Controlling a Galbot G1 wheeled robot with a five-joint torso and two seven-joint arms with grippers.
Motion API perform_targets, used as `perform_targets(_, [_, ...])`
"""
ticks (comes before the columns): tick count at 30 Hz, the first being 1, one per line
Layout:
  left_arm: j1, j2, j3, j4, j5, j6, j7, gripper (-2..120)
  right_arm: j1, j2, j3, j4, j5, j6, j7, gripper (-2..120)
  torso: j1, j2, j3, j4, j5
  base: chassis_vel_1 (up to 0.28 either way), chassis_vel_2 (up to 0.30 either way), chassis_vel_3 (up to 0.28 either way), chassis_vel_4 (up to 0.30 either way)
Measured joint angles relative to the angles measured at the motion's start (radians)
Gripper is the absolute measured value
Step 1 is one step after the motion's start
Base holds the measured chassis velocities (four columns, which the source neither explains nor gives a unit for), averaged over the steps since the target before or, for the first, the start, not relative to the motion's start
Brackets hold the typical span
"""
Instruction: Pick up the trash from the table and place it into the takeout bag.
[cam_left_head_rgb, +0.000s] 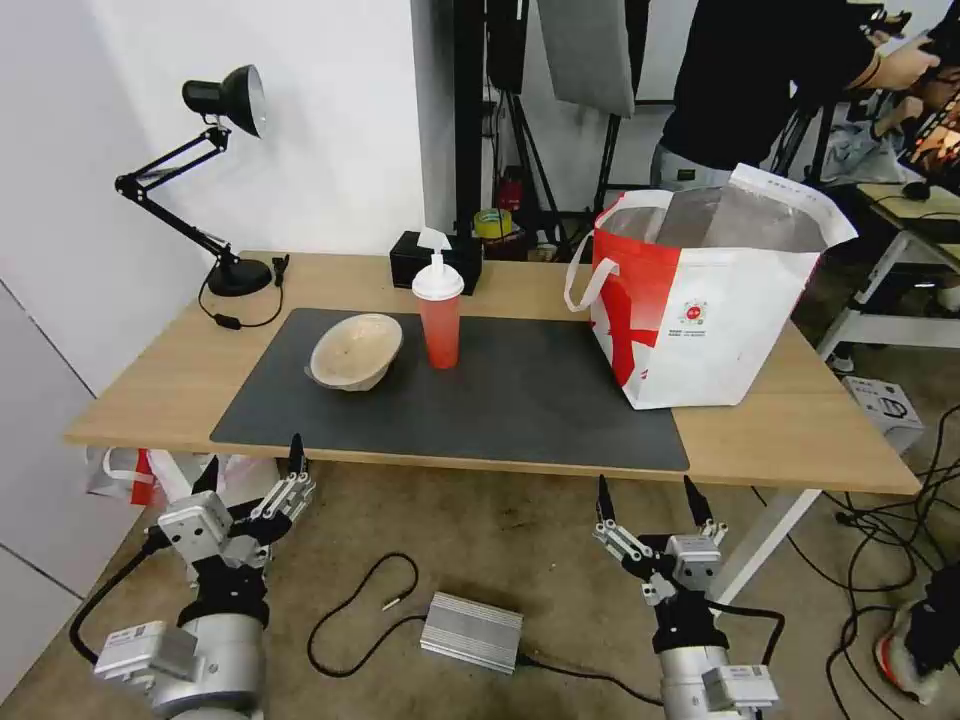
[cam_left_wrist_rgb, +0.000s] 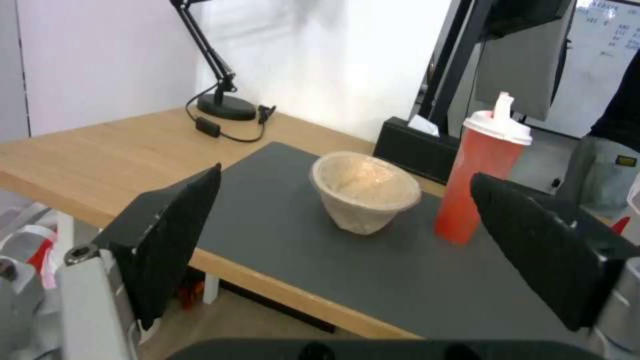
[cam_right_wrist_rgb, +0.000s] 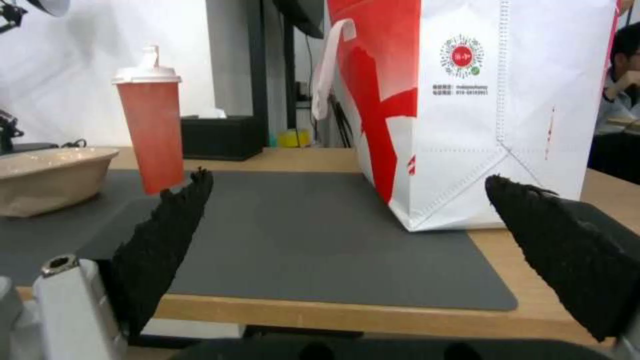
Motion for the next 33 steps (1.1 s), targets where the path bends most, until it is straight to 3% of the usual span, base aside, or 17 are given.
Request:
perform_targets(14, [-0.004,-0.005,-0.002,0.013,-0.003,0.001,0.014,100,0.006,-0.026,-0.008,0.036,0.005,0.011,-0.007,100,0.0,0.0,0.0,0.0,0.0,0.0,0.0,0.0,0.0])
perform_targets(23, [-0.001,-0.006,-0.004,0.014,0.004,0.0,0.016,100,0.052,-0.077,-0.009,0.08,0.09,0.052,-0.136,100,0.0,0.0,0.0,0.0,0.0,0.0,0.0,0.0,0.0])
perform_targets(33, [0.001,-0.007,-0.007,0.019,0.009,0.0,0.016,100,0.139,-0.147,-0.001,0.116,0.189,0.035,-0.266,100,0.0,0.0,0.0,0.0,0.0,0.0,0.0,0.0,0.0])
